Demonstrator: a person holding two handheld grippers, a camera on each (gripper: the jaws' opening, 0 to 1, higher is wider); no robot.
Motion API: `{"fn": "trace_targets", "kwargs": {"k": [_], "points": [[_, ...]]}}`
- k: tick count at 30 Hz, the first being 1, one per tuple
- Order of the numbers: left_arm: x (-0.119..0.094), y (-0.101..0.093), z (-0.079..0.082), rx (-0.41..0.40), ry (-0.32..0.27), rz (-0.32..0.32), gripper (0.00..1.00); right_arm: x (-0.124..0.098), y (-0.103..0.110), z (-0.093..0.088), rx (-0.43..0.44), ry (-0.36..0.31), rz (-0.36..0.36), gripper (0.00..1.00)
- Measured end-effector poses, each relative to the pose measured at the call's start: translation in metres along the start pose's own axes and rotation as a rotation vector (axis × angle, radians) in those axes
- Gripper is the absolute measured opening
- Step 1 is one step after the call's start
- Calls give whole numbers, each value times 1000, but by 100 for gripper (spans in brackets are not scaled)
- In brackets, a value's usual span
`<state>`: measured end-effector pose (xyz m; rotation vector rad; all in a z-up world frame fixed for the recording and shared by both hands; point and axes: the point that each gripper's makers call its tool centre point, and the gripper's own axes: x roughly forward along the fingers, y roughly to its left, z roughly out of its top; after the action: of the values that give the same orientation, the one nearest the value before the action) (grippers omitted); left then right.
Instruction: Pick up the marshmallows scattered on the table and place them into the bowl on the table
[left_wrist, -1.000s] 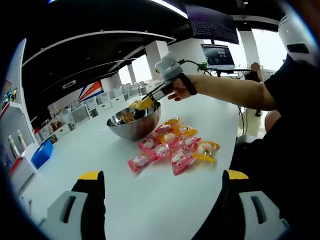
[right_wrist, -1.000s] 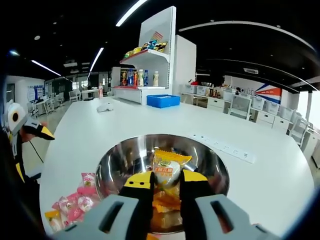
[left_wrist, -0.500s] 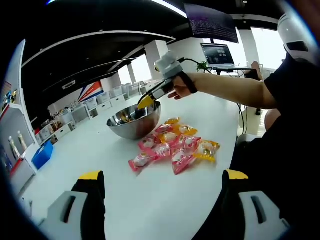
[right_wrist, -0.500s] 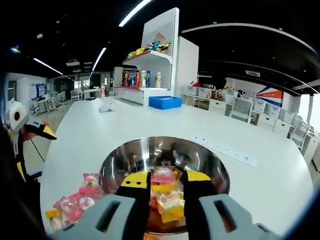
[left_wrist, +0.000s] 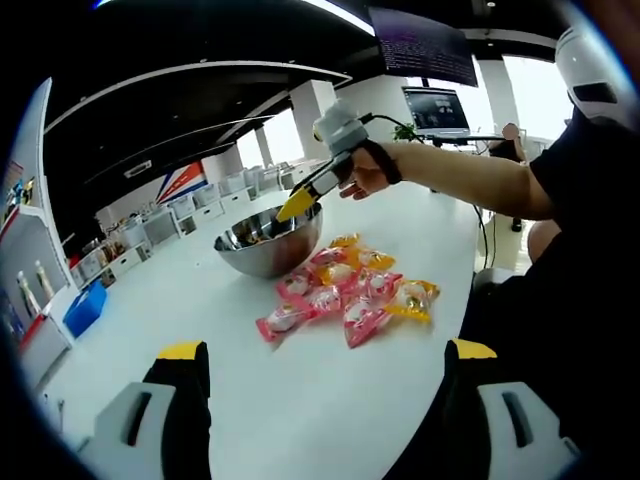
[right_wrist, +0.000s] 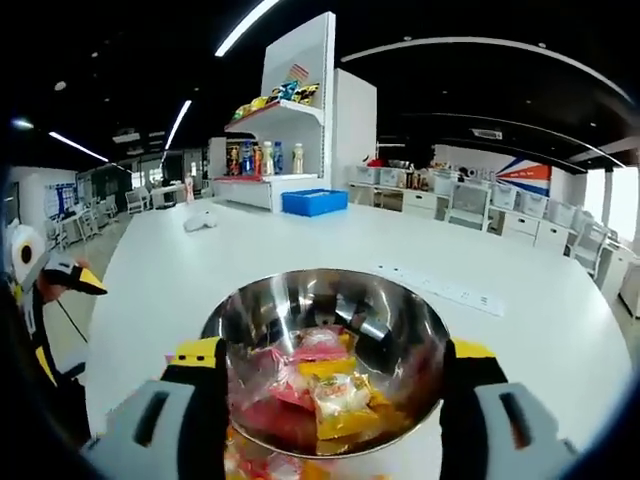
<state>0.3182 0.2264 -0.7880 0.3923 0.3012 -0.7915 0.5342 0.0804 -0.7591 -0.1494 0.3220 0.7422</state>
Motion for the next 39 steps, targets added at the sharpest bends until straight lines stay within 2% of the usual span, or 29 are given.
{"fn": "trace_targets", "kwargs": {"k": [3,6,22,26,32,34,36,39], "points": [[1,-1,0,2,1,-4,95,-3,7,-1,18,1,18,90],[1,-3,1,5,-2,-7,95,-5,5,-5,27,19,-8,97],[0,-3,2,3,-3,-6,95,-21,7,0,16,12,2,97],[0,-3,1,3,-3,-8,95,-32,11,8,21,-27,26,97],[1,-3,2,5,-1,-8,95,-60,27,18,-40,-35,35,96],[2,-4,3,4,-3,-9,95,-71,34,21,-45,-46,55,96],[2,-5,4,5,-6,-12,95,-82,44,28,-51,-90,95,97],[3,-8,5,17,-4,-16,95,-97,49,24,-58,-73,99,97]]}}
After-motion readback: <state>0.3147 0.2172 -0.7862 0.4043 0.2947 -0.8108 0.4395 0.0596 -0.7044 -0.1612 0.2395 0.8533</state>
